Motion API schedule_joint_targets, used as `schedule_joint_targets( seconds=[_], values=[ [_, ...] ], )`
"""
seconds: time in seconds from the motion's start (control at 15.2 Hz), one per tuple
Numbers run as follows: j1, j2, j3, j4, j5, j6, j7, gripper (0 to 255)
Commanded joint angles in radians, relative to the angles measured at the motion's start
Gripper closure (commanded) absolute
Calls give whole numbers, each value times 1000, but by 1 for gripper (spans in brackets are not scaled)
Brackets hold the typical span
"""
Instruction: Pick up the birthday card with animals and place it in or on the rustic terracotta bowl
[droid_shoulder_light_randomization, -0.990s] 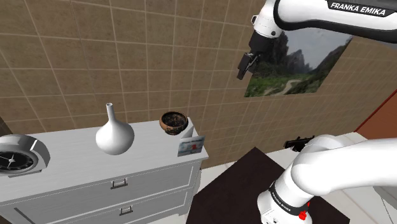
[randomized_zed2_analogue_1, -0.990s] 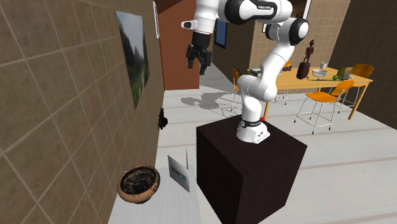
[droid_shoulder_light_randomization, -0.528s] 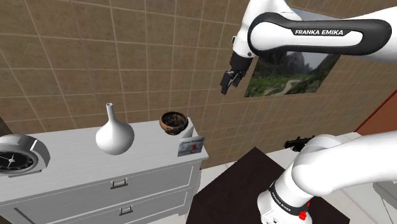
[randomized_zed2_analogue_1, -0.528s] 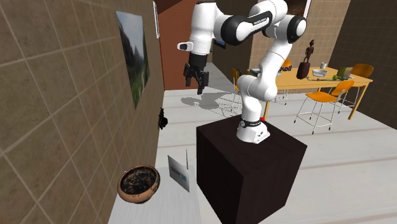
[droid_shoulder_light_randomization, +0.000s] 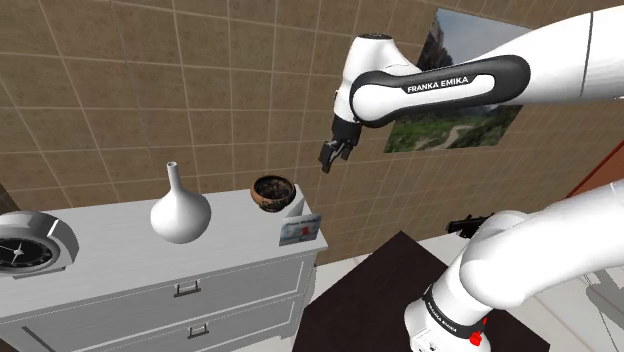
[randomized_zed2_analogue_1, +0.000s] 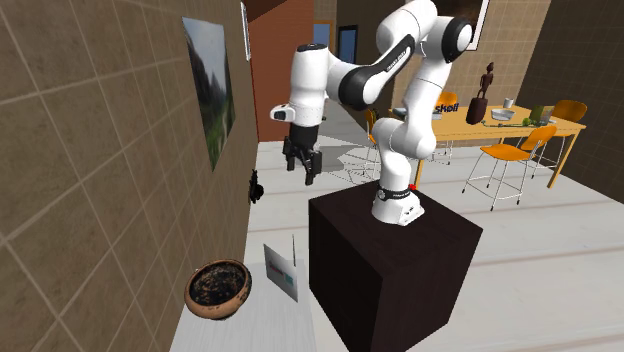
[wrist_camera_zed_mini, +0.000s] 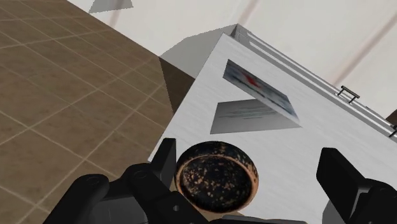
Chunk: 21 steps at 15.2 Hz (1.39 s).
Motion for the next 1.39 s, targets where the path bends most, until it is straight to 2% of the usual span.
schedule_joint_targets(
  seconds=[0.0, 0.53, 1.06, 1.32],
  values=[
    [5, 58, 13, -15, 2, 64, 18, 0],
    [24, 330, 67, 9, -12, 273, 106, 0],
    [57, 635, 91, 111, -79, 434, 215, 0],
    [62, 685, 82, 110, -101, 484, 231, 0]
  ],
)
